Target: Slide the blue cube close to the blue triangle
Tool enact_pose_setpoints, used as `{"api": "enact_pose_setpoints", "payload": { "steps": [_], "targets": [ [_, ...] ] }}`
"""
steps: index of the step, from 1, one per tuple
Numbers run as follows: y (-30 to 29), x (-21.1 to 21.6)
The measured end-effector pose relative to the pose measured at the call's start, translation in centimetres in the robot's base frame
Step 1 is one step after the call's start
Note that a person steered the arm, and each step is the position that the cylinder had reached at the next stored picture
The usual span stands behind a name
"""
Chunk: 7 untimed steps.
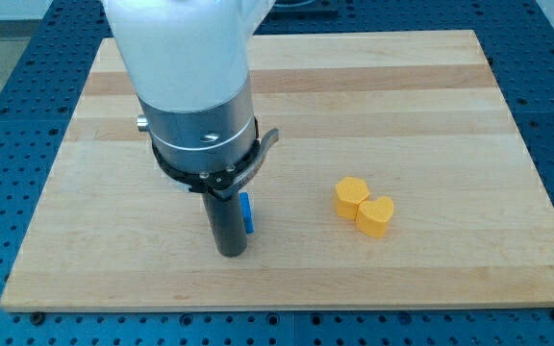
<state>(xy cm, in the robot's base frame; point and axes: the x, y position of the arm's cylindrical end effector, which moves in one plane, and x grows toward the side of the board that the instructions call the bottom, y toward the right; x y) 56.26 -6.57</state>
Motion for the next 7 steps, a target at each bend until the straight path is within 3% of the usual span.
{"api": "enact_pose_setpoints", "payload": {
  "steps": [2, 3, 4, 7],
  "targets": [
    [-0.3, -1.9],
    [2.2, -0.1],
    [4.0, -1.1],
    [1.3, -3.6]
  ]
}}
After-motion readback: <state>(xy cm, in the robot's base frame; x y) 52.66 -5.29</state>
